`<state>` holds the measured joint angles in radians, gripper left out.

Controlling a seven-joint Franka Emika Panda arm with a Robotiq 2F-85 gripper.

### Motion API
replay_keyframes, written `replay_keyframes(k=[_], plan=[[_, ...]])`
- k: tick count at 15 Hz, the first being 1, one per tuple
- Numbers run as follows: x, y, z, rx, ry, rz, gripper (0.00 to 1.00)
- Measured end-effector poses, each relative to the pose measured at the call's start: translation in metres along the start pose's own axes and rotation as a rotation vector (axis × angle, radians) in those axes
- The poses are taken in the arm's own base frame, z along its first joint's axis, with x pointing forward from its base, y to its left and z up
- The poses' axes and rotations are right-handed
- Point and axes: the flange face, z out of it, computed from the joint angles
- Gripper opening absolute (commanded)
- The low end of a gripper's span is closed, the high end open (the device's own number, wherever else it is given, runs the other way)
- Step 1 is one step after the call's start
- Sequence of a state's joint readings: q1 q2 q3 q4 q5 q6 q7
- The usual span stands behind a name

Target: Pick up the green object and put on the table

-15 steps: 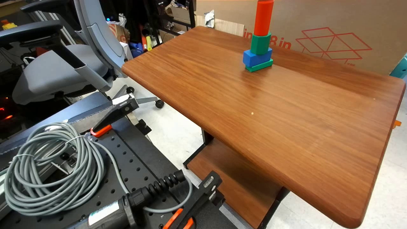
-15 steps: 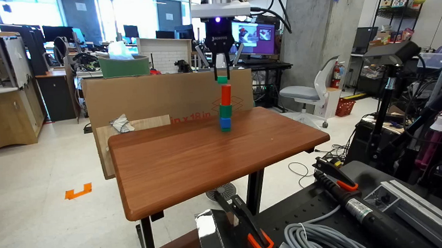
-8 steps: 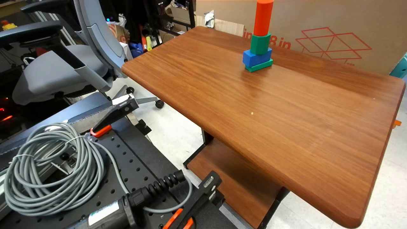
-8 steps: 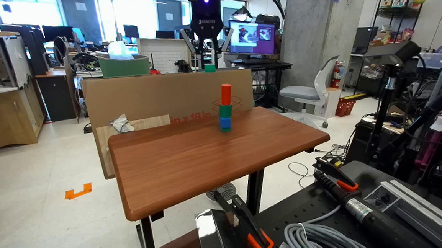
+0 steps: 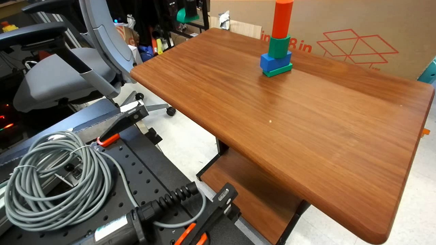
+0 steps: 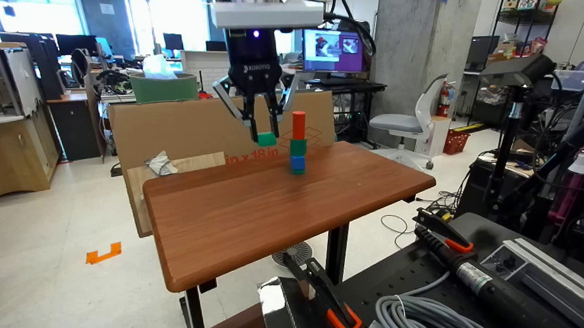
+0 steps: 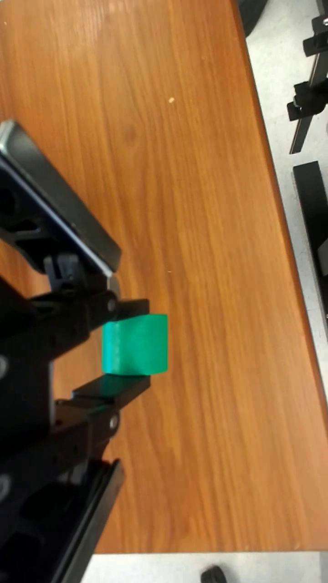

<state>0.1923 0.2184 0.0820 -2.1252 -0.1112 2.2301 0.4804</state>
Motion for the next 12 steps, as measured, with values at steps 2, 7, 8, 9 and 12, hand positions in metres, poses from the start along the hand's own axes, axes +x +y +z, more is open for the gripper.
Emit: replay_keyframes(k=[2, 7, 8, 9, 12], plan=[[-0.018, -0.006, 0.028, -0.024, -0.011, -0.041, 0.09], [-0.035, -0.011, 0.083, -0.062, -0.040, -0.103, 0.09], [-0.036, -0.011, 0.092, -0.069, -0.042, -0.114, 0.09], [-0.035, -0.011, 0.101, -0.076, -0.044, -0.124, 0.09], [-0.034, -0.009, 0.123, -0.096, -0.047, -0.148, 0.09]])
